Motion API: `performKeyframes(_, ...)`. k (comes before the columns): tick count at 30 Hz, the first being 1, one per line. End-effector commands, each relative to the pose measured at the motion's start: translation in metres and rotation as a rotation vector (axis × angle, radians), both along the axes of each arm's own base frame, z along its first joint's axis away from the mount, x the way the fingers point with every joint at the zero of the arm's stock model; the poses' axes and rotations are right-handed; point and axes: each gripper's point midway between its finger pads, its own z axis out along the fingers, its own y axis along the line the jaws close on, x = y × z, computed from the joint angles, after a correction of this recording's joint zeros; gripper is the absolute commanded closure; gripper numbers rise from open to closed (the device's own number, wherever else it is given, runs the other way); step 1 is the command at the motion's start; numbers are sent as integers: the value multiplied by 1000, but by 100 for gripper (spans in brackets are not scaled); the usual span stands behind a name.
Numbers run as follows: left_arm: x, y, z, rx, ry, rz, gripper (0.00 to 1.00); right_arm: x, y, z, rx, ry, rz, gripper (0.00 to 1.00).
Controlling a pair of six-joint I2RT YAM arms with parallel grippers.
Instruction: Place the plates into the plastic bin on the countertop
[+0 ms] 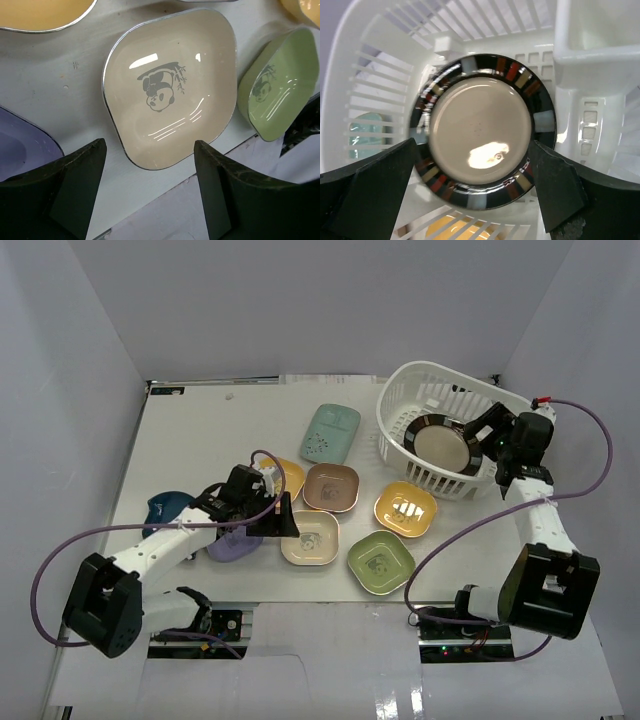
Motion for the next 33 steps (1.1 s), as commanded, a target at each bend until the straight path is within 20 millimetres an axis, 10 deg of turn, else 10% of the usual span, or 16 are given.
performKeyframes(1, 13, 1, 4, 69, -42, 41, 19, 0, 10, 67, -76, -170, 56, 2)
performKeyframes(7, 10, -3, -15, 119, 2, 53, 21, -31, 87, 96, -121, -255, 277, 16)
performKeyframes(13, 10, -10, -25, 134, 26, 61, 26, -110, 193, 25, -162, -109, 628, 44)
performKeyframes(17, 10, -10, -33, 152, 35, 71, 40, -159, 204, -35, -175, 22, 694, 56)
performKeyframes(21, 15, -12, -35, 157, 31, 91, 77, -186, 205, -85, -197, 159, 730, 34)
performKeyframes(24, 18, -11, -28, 154, 8, 98, 100, -180, 206, -85, -244, 151, 715, 26)
performKeyframes(33, 15, -8, 18, 78, -87, 114, 100, -153, 233, -96, -391, 184, 788, 29)
